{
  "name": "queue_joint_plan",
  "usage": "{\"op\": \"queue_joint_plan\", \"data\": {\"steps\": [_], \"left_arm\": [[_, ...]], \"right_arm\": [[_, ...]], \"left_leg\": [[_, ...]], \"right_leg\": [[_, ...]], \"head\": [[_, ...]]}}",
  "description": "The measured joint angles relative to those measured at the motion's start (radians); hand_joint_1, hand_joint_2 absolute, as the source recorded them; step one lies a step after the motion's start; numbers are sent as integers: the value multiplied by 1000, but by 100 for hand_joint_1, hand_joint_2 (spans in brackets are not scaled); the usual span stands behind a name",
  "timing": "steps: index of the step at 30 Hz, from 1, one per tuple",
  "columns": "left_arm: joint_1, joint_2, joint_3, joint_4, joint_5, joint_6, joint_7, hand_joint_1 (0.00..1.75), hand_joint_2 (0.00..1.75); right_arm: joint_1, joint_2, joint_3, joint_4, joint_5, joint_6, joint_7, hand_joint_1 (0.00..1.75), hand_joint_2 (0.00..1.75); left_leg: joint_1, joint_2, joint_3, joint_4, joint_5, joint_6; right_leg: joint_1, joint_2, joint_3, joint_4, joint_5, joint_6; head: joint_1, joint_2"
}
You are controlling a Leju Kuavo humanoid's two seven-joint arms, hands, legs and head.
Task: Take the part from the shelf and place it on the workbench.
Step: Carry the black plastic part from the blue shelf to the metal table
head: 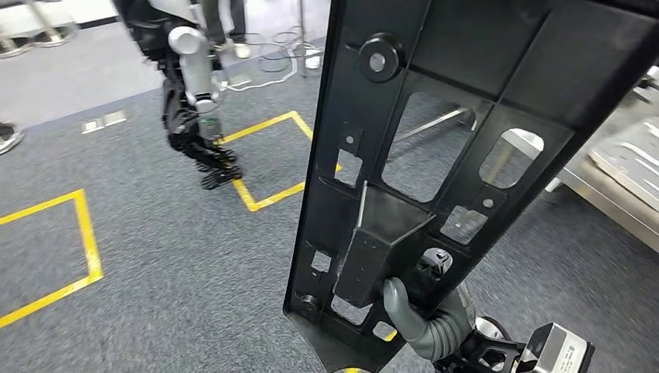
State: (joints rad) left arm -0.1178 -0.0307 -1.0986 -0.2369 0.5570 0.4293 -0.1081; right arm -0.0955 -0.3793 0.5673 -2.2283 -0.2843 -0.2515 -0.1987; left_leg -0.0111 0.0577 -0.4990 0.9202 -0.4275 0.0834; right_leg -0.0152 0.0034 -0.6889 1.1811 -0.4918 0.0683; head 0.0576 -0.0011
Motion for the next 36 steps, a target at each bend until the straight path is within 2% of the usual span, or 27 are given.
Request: {"op": "queue_joint_plan", "data": {"steps": [2, 3, 4, 6, 7, 9, 11, 12, 13, 14, 15, 16, 17, 18, 20, 22, 24, 26, 27, 28, 29, 30, 31, 33, 34, 35, 36], "left_arm": [[-2, 0, 0, 0, 0, 0, -1, 0, 175], [-2, 0, 0, 0, 0, 1, -2, 0, 175], [-2, 0, 0, 0, 0, 2, -2, 0, 175], [-2, -1, 0, 0, 1, 4, -3, 0, 175], [-2, -1, 0, 0, 1, 5, -3, 0, 175], [-1, -1, 0, 0, 3, 8, -3, 0, 175], [2, -1, 0, 0, 6, 10, -5, 0, 175], [2, -1, 0, 0, 7, 11, -7, 0, 175], [1, -1, 1, 0, 8, 11, -9, 0, 175], [0, -1, 1, 0, 9, 12, -12, 0, 175], [0, -1, 1, 0, 9, 12, -13, 0, 175], [2, -1, 1, 0, 9, 12, -14, 0, 175], [3, -2, 0, 0, 9, 13, -15, 0, 175], [5, -2, 0, 0, 9, 13, -15, 0, 175], [7, -4, 0, 0, 10, 13, -15, 0, 175], [6, -4, 0, 0, 10, 13, -15, 0, 175], [4, -4, 0, 0, 9, 13, -15, 0, 175], [5, -4, 0, 0, 9, 13, -15, 0, 175], [6, -4, 0, 0, 9, 13, -15, 0, 175], [6, -4, 0, 0, 9, 13, -14, 0, 175], [6, -4, 0, 0, 9, 13, -13, 0, 175], [4, -4, 0, 0, 9, 13, -13, 0, 175], [2, -4, 0, 0, 9, 13, -12, 0, 175], [-3, -5, 0, 0, 9, 13, -11, 0, 175], [-4, -5, 0, 0, 9, 13, -10, 0, 175], [-5, -5, 0, 0, 9, 12, -9, 0, 175], [-6, -5, 0, 0, 8, 12, -6, 0, 175]], "right_arm": [[-1, 0, 0, 0, 1, 0, 0, 175, 175], [-1, 0, 0, -1, 1, 0, 0, 175, 175], [0, 0, 0, -2, 2, 0, -1, 175, 175], [3, 0, 0, -4, 3, -2, -1, 175, 175], [5, 0, 0, -6, 4, -2, -1, 175, 175], [9, -1, 0, -9, 7, -3, -2, 175, 175], [10, -1, 1, -11, 10, -3, -3, 175, 175], [12, -1, 2, -11, 11, -3, -3, 175, 175], [14, -1, 2, -11, 11, -3, -4, 175, 175], [16, -1, 2, -11, 12, -3, -4, 175, 175], [17, -1, 3, -11, 12, -2, -5, 175, 175], [18, 0, 3, -11, 12, -2, -6, 175, 175], [17, 0, 4, -11, 12, -1, -7, 175, 175], [17, 0, 4, -11, 12, 0, -8, 175, 175], [17, -1, 4, -11, 12, 1, -9, 175, 175], [19, -1, 4, -11, 12, 2, -10, 175, 175], [18, -2, 3, -11, 12, 3, -11, 175, 175], [16, -2, 3, -11, 12, 3, -11, 175, 175], [16, -2, 2, -11, 12, 3, -11, 175, 175], [16, -2, 2, -11, 11, 3, -11, 175, 175], [15, -2, 2, -11, 10, 3, -11, 175, 175], [15, -2, 2, -11, 10, 3, -10, 175, 175], [13, -2, 2, -11, 9, 3, -8, 175, 175], [8, -2, 2, -12, 6, 3, -3, 175, 175], [4, -2, 1, -13, 4, 2, -1, 175, 175], [1, -2, 0, -14, 2, 0, 1, 175, 175], [-1, -2, 0, -15, 0, -4, 3, 175, 175]], "left_leg": [[-3, 23, 4, 1, -4, -5], [-6, 33, 5, 2, -7, -9], [-9, 41, 7, 3, -10, -14], [-10, 61, 9, 3, -13, -22], [-8, 59, 9, 8, -18, -28], [-2, 20, -14, 68, -59, -40], [9, -32, -76, 208, -133, -50], [13, -43, -108, 279, -161, -54], [18, -47, -127, 322, -172, -58], [22, -48, -126, 323, -163, -62], [28, -52, -104, 280, -135, -67], [34, -64, -67, 206, -97, -72], [41, -92, -31, 129, -68, -77], [45, -117, -8, 70, -47, -78], [43, -143, 6, 28, -38, -71], [36, -121, 4, 28, -30, -51], [33, -96, 3, 24, -22, -34], [26, -68, 0, 24, -19, -24], [21, -52, -2, 24, -19, -20], [17, -37, -4, 24, -19, -19], [14, -23, -5, 24, -19, -18], [11, -10, -5, 24, -20, -17], [10, 1, -3, 25, -21, -18], [5, 21, 1, 25, -25, -22], [2, 29, 3, 26, -27, -26], [0, 38, 4, 26, -29, -30], [-1, 49, 5, 25, -31, -35]], "right_leg": [[3, -43, 94, -157, 55, -4], [6, -60, 126, -212, 71, -10], [9, -70, 141, -241, 77, -16], [12, -52, 139, -248, 80, -30], [10, -41, 138, -250, 83, -35], [3, -21, 137, -256, 91, -46], [0, 1, 131, -256, 96, -52], [0, 13, 128, -256, 99, -52], [-1, 26, 125, -256, 101, -51], [-2, 40, 124, -255, 103, -48], [-5, 55, 123, -254, 105, -44], [-7, 69, 122, -252, 106, -39], [-9, 83, 118, -249, 107, -32], [-10, 96, 113, -245, 109, -25], [-12, 118, 101, -245, 115, -8], [-19, 129, 95, -249, 122, 6], [-18, 85, 72, -205, 95, 10], [-13, 25, 10, -68, 22, 9], [-12, 14, -26, 12, -14, 8], [-12, 10, -50, 69, -34, 6], [-11, 9, -54, 87, -36, 4], [-10, 5, -33, 58, -18, 1], [-8, -5, 8, -8, 10, -4], [3, -54, 98, -160, 57, -16], [9, -70, 123, -205, 67, -22], [14, -77, 131, -224, 68, -27], [17, -64, 128, -225, 70, -31]], "head": [[0, 0], [-1, 0], [-1, 0], [-2, 0], [-2, 0], [-4, 0], [-7, 0], [-7, 0], [-7, 0], [-7, 0], [-7, 0], [-7, 0], [-8, 0], [-8, 0], [-8, 0], [-7, 0], [-6, 0], [-4, 0], [-4, 0], [-4, 0], [-4, 0], [-4, 0], [-4, 0], [-4, 0], [-5, 0], [-5, 0], [-6, 0]]}}
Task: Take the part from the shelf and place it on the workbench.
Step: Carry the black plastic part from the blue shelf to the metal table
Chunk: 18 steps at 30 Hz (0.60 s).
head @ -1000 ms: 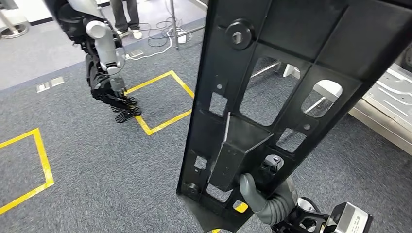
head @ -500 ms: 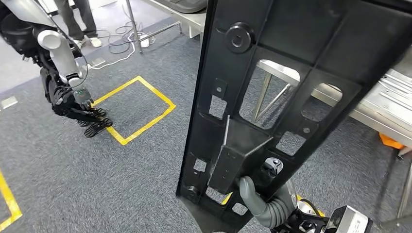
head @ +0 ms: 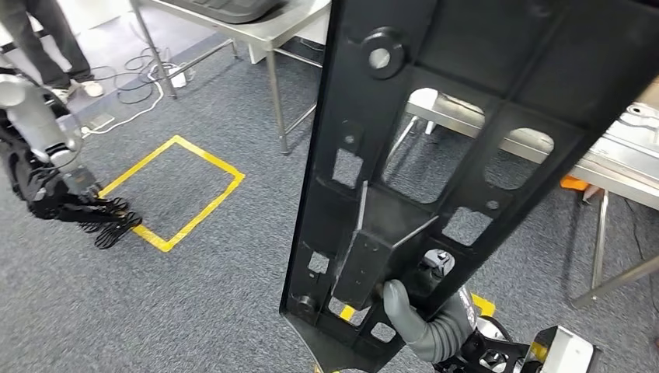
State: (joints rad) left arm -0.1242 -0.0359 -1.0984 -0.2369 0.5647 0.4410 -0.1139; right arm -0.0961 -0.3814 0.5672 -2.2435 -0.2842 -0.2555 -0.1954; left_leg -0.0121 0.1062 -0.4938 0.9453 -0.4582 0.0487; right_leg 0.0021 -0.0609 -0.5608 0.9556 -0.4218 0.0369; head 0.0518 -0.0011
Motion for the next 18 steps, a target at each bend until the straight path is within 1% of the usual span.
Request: {"op": "queue_joint_plan", "data": {"steps": [1, 2, 3, 4, 5, 6, 7, 8, 9, 10, 11, 12, 13, 14, 15, 16, 17, 18], "left_arm": [[-2, 0, 0, 0, -1, -1, 4, 0, 175], [-5, 0, 0, 0, -3, -1, 8, 0, 175], [-8, 0, 0, 0, -4, -1, 12, 0, 175], [-10, 0, 0, 0, -4, -1, 16, 0, 175], [-11, 0, 0, 0, -5, -1, 18, 0, 175], [-10, 0, 0, 0, -4, -1, 21, 0, 175], [-10, 0, 0, 0, -3, 0, 23, 0, 175], [-11, 0, 0, 0, -3, 0, 25, 0, 175], [-12, 0, 0, 0, -3, 0, 26, 0, 175], [-13, 0, 0, 0, -3, 0, 27, 0, 175], [-13, 0, 0, 0, -3, 1, 28, 0, 175], [-13, 0, 0, 0, -2, 1, 29, 0, 175], [-12, 0, 0, 0, -2, 2, 29, 0, 175], [-12, 0, 0, 0, -2, 2, 29, 0, 175], [-12, 0, 0, 0, -1, 3, 29, 0, 175], [-12, 0, 0, 0, -1, 4, 29, 0, 175], [-14, -1, 0, 0, -1, 6, 29, 0, 175], [-16, -1, 0, 0, -1, 8, 29, 0, 175]], "right_arm": [[-2, 0, 0, -1, -2, -5, 3, 175, 175], [-5, 0, -1, -3, -4, -10, 6, 175, 175], [-9, -1, -1, -4, -6, -16, 10, 175, 175], [-15, -1, -1, -5, -8, -21, 13, 175, 175], [-20, -1, -1, -6, -9, -26, 16, 175, 175], [-24, -2, -1, -6, -10, -31, 20, 175, 175], [-25, -2, -1, -6, -10, -35, 23, 175, 175], [-25, -2, -1, -6, -10, -39, 25, 175, 175], [-26, -2, -1, -7, -10, -41, 27, 175, 175], [-28, -3, -1, -7, -11, -43, 29, 175, 175], [-29, -3, -1, -8, -11, -45, 30, 175, 175], [-33, -3, -1, -8, -11, -46, 31, 175, 175], [-36, -4, -1, -9, -12, -47, 33, 175, 175], [-40, -5, -1, -9, -13, -48, 33, 175, 175], [-43, -5, -1, -9, -14, -49, 34, 175, 175], [-45, -6, -1, -10, -16, -49, 34, 175, 175], [-47, -7, -1, -10, -18, -49, 33, 175, 175], [-49, -8, -1, -11, -19, -50, 34, 175, 175]], "left_leg": [[2, 5, 1, 1, -2, -5], [4, -6, -2, 10, -10, -11], [7, -27, -12, 36, -28, -18], [10, -54, -34, 86, -56, -24], [12, -79, -67, 158, -92, -28], [14, -91, -105, 236, -125, -32], [15, -95, -136, 296, -144, -34], [16, -96, -150, 321, -143, -36], [18, -98, -143, 300, -120, -37], [20, -104, -117, 241, -83, -37], [25, -125, -82, 162, -43, -37], [29, -152, -53, 90, -13, -36], [31, -174, -34, 40, 5, -34], [31, -189, -27, 16, 11, -30], [28, -187, -27, 11, 11, -24], [27, -175, -28, 10, 14, -16], [25, -164, -27, 7, 17, -8], [26, -153, -26, 5, 21, 0]], "right_leg": [[-2, 11, -2, -2, 3, -5], [-5, 22, -3, -4, 6, -10], [-8, 33, -3, -6, 9, -15], [-12, 43, -4, -8, 12, -20], [-12, 54, -6, -8, 13, -22], [-12, 66, -8, -8, 15, -24], [-12, 79, -9, -7, 15, -25], [-13, 93, -9, -7, 16, -24], [-13, 107, -8, -7, 17, -24], [-13, 120, -7, -7, 18, -22], [-14, 133, -6, -7, 19, -20], [-12, 146, -9, -5, 20, -16], [-12, 158, -13, -4, 22, -10], [-12, 170, -19, -4, 25, -3], [-14, 181, -24, -5, 28, 4], [-17, 191, -28, -7, 31, 11], [-18, 184, -33, -2, 28, 16], [-19, 163, -44, 19, 15, 20]], "head": [[0, 0], [0, 0], [-1, 0], [-1, 0], [-2, 0], [-2, 0], [-3, 0], [-3, 0], [-3, 0], [-3, 0], [-3, 0], [-3, 0], [-2, 0], [-2, 0], [-2, 0], [-2, 0], [-2, 0], [-1, 0]]}}
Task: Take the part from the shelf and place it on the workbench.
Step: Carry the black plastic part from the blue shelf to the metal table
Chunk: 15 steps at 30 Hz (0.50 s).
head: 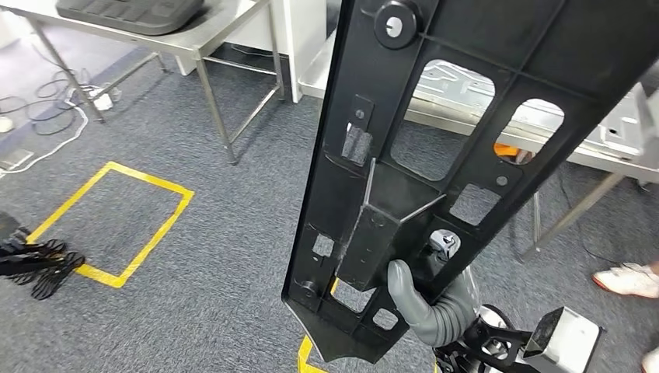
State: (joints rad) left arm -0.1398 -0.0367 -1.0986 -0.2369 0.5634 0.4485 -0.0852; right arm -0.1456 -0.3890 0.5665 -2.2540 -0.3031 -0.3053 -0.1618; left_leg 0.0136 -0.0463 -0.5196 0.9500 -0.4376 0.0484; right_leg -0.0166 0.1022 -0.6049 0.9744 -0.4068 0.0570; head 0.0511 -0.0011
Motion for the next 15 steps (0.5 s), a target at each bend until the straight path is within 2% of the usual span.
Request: {"op": "queue_joint_plan", "data": {"steps": [1, 2, 3, 4, 5, 6, 7, 9, 10, 11, 13, 14, 15], "left_arm": [[-1, 0, 0, 0, 0, 2, 0, 0, 175], [-1, 0, 0, 0, 1, 3, -1, 0, 175], [1, 0, 0, 0, 2, 4, -1, 0, 175], [3, 0, 0, 0, 3, 5, -1, 0, 175], [4, 0, 0, 0, 4, 6, -1, 0, 175], [4, 1, 0, 0, 5, 6, -1, 0, 175], [4, 1, 0, 0, 5, 6, -1, 0, 175], [3, 0, 0, 0, 7, 6, -1, 0, 175], [3, 0, 0, 0, 8, 6, -1, 0, 175], [3, 0, 0, 0, 10, 6, -1, 0, 175], [3, 0, 0, 0, 12, 6, 0, 0, 175], [3, 0, 0, 0, 12, 6, 0, 0, 175], [3, 0, 0, 0, 12, 6, 0, 0, 175]], "right_arm": [[-4, -1, 0, 0, 0, 0, 0, 175, 175], [-8, -1, 0, -1, -1, -1, 0, 175, 175], [-11, -2, 1, -1, -1, -1, 0, 175, 175], [-13, -2, 1, -1, -2, -2, 1, 175, 175], [-13, -2, 2, -1, -2, -2, 2, 175, 175], [-13, -2, 2, 0, -3, -2, 2, 175, 175], [-13, -3, 2, 0, -3, -2, 2, 175, 175], [-17, -3, 3, 0, -3, -2, 2, 175, 175], [-19, -3, 3, -1, -3, -2, 2, 175, 175], [-21, -3, 4, -1, -3, -2, 2, 175, 175], [-23, -4, 4, -2, -4, -3, 2, 175, 175], [-24, -4, 5, -3, -4, -3, 2, 175, 175], [-25, -4, 5, -3, -5, -3, 3, 175, 175]], "left_leg": [[1, 13, 1, -2, 3, 6], [-1, 27, 2, -3, 3, 10], [-2, 41, 1, -3, 3, 12], [-4, 56, 1, -3, 2, 13], [-5, 70, 1, -3, 1, 14], [-5, 83, 1, -3, 0, 13], [-5, 94, 2, -3, -1, 12], [-8, 113, 8, -2, -6, 5], [-11, 121, 10, -2, -9, 0], [-14, 128, 13, -2, -12, -5], [-15, 143, 17, -3, -15, -16], [-13, 141, 18, 1, -20, -22], [-10, 128, 13, 17, -32, -28]], "right_leg": [[1, -28, -21, 43, -26, 3], [2, -60, -51, 109, -60, 4], [2, -79, -87, 186, -96, 7], [2, -87, -118, 252, -120, 9], [2, -90, -134, 287, -128, 10], [2, -93, -128, 280, -116, 11], [1, -100, -100, 230, -88, 10], [5, -137, -11, 75, -30, 6], [8, -152, 19, 18, -13, 1], [10, -161, 34, -11, -9, -5], [13, -144, 33, -17, -9, -18], [12, -134, 33, -18, -8, -24], [10, -125, 33, -19, -6, -30]], "head": [[1, 0], [2, 0], [3, 0], [3, 0], [3, 0], [3, 0], [3, 0], [3, 0], [2, 0], [2, 0], [1, 0], [1, 0], [1, 0]]}}
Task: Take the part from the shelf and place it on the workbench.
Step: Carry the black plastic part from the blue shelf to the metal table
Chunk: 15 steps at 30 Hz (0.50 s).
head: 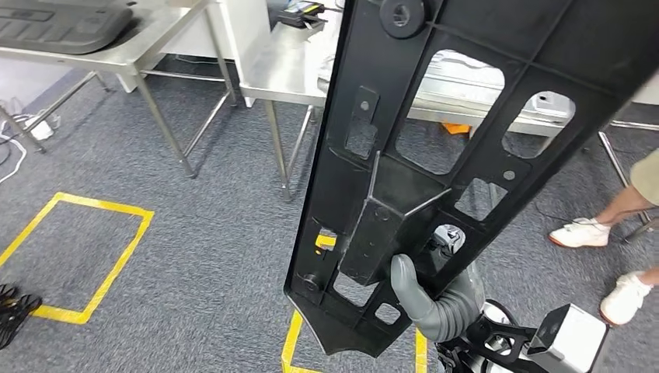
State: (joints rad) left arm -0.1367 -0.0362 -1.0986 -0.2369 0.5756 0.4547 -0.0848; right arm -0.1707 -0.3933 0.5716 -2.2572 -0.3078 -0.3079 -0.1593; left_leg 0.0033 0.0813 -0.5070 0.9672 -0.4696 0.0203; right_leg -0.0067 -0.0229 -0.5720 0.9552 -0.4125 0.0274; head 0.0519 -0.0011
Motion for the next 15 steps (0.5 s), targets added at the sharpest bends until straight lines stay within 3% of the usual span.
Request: {"op": "queue_joint_plan", "data": {"steps": [2, 4, 5, 6, 7, 8, 9, 11, 12, 14, 15], "left_arm": [[1, 0, 0, 0, 0, 0, 0, 0, 175], [5, 0, 0, 0, 2, 0, -1, 0, 175], [5, 0, 0, 0, 2, 0, -1, 0, 175], [4, 0, 0, 0, 2, 0, -1, 0, 175], [3, 0, 0, 0, 1, 0, -1, 0, 175], [4, 0, 0, 0, 1, 0, 0, 0, 175], [5, 1, 0, 0, 1, 0, 0, 0, 175], [6, 2, 0, 0, 1, 0, 0, 0, 175], [6, 3, 0, 0, 1, 0, 0, 0, 175], [4, 2, 0, 0, 1, 1, 0, 0, 175], [3, 2, 0, 0, 1, 3, 0, 0, 175]], "right_arm": [[-2, 0, 1, -1, -1, 0, 0, 175, 175], [-3, -1, 1, -1, -1, 0, 1, 175, 175], [-2, -1, 2, -1, -2, 0, 1, 175, 175], [-2, -1, 2, -1, -2, 0, 1, 175, 175], [-2, -1, 2, -1, -3, 0, 2, 175, 175], [-2, -1, 2, -1, -4, 0, 2, 175, 175], [-2, -1, 2, -1, -5, 0, 2, 175, 175], [-3, -1, 2, -1, -7, 0, 2, 175, 175], [-4, -2, 2, -1, -8, -1, 2, 175, 175], [-4, -3, 2, -1, -12, -3, 1, 175, 175], [-5, -3, 2, -1, -14, -5, 1, 175, 175]], "left_leg": [[4, -44, -44, 98, -55, -9], [4, -67, -118, 248, -117, -12], [4, -70, -144, 296, -128, -12], [4, -71, -150, 301, -117, -10], [4, -75, -135, 263, -87, -7], [4, -87, -104, 190, -46, -4], [4, -112, -68, 108, -10, 2], [4, -147, -24, 0, 30, 9], [2, -151, -20, -15, 31, 13], [0, -130, -19, -19, 36, 23], [2, -119, -17, -23, 40, 30]], "right_leg": [[-5, 18, 0, -2, 4, -10], [-5, 40, -3, -1, 6, -14], [-4, 53, -3, -1, 6, -14], [-4, 66, -3, -1, 7, -14], [-4, 79, -2, -1, 7, -14], [-4, 92, 0, -1, 8, -13], [-3, 105, 0, -1, 9, -11], [-3, 127, -4, 1, 11, -3], [-4, 137, -8, 0, 13, 4], [-8, 151, -14, 0, 16, 16], [-7, 141, -20, 10, 9, 21]], "head": [[-1, 0], [-2, 0], [-2, 0], [-2, 0], [-2, 0], [-2, 0], [-2, 0], [-2, 0], [-2, 0], [-2, 0], [-1, 0]]}}
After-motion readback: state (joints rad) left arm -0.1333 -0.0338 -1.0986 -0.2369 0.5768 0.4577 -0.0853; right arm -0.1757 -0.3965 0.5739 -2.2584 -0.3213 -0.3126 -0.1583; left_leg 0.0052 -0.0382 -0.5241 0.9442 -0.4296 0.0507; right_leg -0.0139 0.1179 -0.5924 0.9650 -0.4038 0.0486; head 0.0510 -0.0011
